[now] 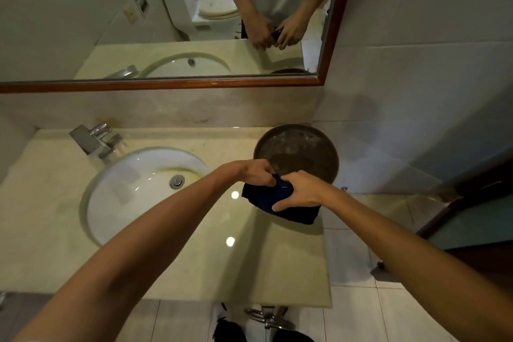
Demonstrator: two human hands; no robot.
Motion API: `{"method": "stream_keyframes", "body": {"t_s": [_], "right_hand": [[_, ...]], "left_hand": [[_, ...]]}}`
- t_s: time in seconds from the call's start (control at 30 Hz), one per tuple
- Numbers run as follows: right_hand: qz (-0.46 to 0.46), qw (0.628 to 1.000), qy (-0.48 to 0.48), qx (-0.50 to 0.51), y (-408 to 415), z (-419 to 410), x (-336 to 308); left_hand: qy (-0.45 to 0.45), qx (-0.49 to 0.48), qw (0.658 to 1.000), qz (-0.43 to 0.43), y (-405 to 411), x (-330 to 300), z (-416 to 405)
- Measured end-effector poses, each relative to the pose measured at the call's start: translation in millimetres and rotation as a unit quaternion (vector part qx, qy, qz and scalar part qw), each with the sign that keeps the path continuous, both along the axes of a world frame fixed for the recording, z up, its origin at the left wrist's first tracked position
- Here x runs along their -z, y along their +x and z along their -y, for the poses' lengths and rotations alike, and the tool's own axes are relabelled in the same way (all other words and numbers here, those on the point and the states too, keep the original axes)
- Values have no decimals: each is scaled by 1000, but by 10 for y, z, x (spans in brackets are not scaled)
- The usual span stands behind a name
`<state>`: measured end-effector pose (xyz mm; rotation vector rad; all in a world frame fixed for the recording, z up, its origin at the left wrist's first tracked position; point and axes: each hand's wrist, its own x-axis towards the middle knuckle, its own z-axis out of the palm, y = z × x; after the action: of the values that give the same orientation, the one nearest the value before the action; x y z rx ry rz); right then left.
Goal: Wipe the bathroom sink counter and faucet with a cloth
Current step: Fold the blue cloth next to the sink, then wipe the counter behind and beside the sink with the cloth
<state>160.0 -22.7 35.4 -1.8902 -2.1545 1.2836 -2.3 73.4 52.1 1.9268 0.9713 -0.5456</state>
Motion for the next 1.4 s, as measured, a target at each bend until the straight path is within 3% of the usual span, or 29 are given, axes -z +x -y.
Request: {"method": "stream_keyframes", "body": {"t_s": [0.13,0.23,0.33,0.43,0.63,0.83,1.13,1.3,1.4], "right_hand": [[38,994,65,83,-124,391,221],[89,967,110,213,-125,731,333],[187,906,178,336,-73,1012,552],[229,879,157,389,-106,1168,809],[265,877,78,394,-776,1127,1014],[302,869,112,376,-1476,986,1121],[230,873,130,410,-2986,356,1271],[83,892,123,427,-3495,-84,1157],[-65,885,73,456,-3419,-189,1059]], "left_hand": [[-59,-154,979,121,-442,151,124],[15,-249,951,182,-1010,445,249],[146,-296,938,110,-1737,905,442],[239,-326,915,17,-2426,1281,653],[264,-319,909,-31,-3132,1663,958],[268,-396,878,26,-3434,1819,1025],[294,-405,864,52,-3398,1810,1034],[294,-408,862,64,-3415,1812,1028],[286,-407,865,62,-3417,1804,1020]]}}
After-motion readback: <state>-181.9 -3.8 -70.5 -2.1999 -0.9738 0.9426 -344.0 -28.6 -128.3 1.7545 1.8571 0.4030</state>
